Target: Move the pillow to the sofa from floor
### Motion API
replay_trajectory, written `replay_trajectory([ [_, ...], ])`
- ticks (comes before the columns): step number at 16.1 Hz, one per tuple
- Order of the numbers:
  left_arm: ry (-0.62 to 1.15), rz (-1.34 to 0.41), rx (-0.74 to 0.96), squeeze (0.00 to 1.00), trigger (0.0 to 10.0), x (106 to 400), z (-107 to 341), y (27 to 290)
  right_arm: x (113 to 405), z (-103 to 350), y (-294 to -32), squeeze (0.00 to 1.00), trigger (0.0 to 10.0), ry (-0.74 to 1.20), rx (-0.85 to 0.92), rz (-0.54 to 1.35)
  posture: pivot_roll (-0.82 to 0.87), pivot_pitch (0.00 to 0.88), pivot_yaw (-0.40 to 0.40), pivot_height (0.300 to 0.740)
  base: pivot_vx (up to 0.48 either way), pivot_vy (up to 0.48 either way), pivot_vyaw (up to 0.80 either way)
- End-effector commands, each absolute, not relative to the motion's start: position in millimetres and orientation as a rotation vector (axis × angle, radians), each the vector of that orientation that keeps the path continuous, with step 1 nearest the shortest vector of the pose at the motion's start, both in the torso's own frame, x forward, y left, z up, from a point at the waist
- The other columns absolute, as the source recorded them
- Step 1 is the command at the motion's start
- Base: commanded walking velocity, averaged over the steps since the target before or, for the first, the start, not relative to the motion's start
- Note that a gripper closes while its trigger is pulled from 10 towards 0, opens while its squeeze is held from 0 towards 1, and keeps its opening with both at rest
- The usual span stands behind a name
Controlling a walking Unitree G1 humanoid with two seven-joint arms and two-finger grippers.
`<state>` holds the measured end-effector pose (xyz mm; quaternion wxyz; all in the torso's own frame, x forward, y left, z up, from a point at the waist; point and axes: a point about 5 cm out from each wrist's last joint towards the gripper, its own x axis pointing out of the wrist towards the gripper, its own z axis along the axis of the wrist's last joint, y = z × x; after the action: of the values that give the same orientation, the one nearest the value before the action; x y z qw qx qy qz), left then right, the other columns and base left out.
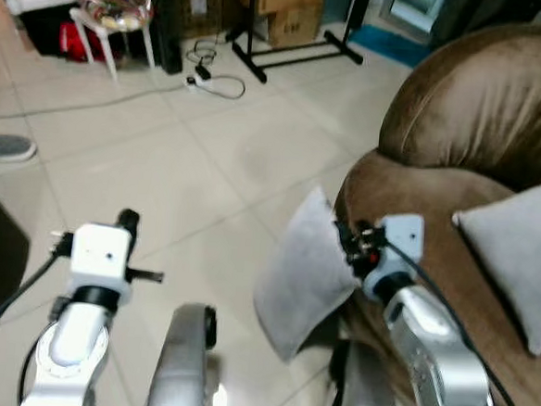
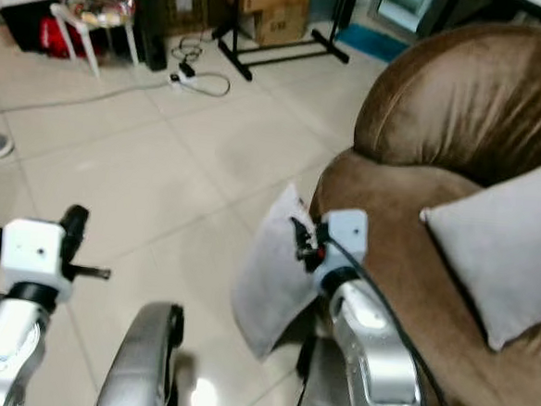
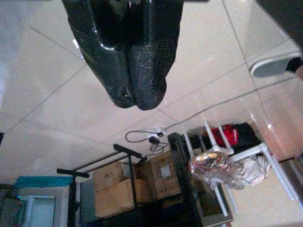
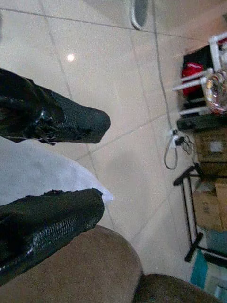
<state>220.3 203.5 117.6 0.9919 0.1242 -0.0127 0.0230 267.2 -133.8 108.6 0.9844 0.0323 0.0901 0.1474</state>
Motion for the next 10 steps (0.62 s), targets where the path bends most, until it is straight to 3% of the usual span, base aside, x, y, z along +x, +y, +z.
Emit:
replay_trajectory([
  [1, -0.054, 0.019, 0.241, 0.00, 10.0, 222.8, 122.7, 197.4, 266.2, 109.5, -141.8, 0.00, 10.0, 0.184, 0.053, 0.277, 0.03, 0.083, -0.043, 0.560, 0.262, 0.000, 0.00],
  [3, -0.054, 0.017, 0.240, 0.00, 10.0, 223.2, 123.0, 197.1, 265.9, 109.8, -138.6, 0.00, 10.0, 0.180, 0.015, 0.311, 0.03, 0.083, -0.042, 0.560, 0.263, 0.000, 0.00],
  [5, -0.056, 0.017, 0.239, 0.00, 10.0, 223.2, 123.3, 197.0, 265.3, 110.8, -136.7, 0.00, 10.0, 0.171, 0.001, 0.326, 0.03, 0.082, -0.044, 0.560, 0.261, 0.000, 0.77],
  [7, -0.058, 0.018, 0.237, 0.00, 10.0, 223.2, 123.5, 197.0, 265.3, 110.5, -139.2, 0.00, 10.0, 0.174, 0.050, 0.319, 0.03, 0.083, -0.044, 0.560, 0.000, 0.000, 0.00],
  [10, -0.044, 0.015, 0.246, 0.00, 10.0, 223.8, 120.6, 196.0, 265.0, 104.9, -145.8, 0.00, 10.0, 0.211, -0.041, 0.398, 0.03, 0.077, -0.042, 0.560, 0.000, 0.000, 0.00],
])
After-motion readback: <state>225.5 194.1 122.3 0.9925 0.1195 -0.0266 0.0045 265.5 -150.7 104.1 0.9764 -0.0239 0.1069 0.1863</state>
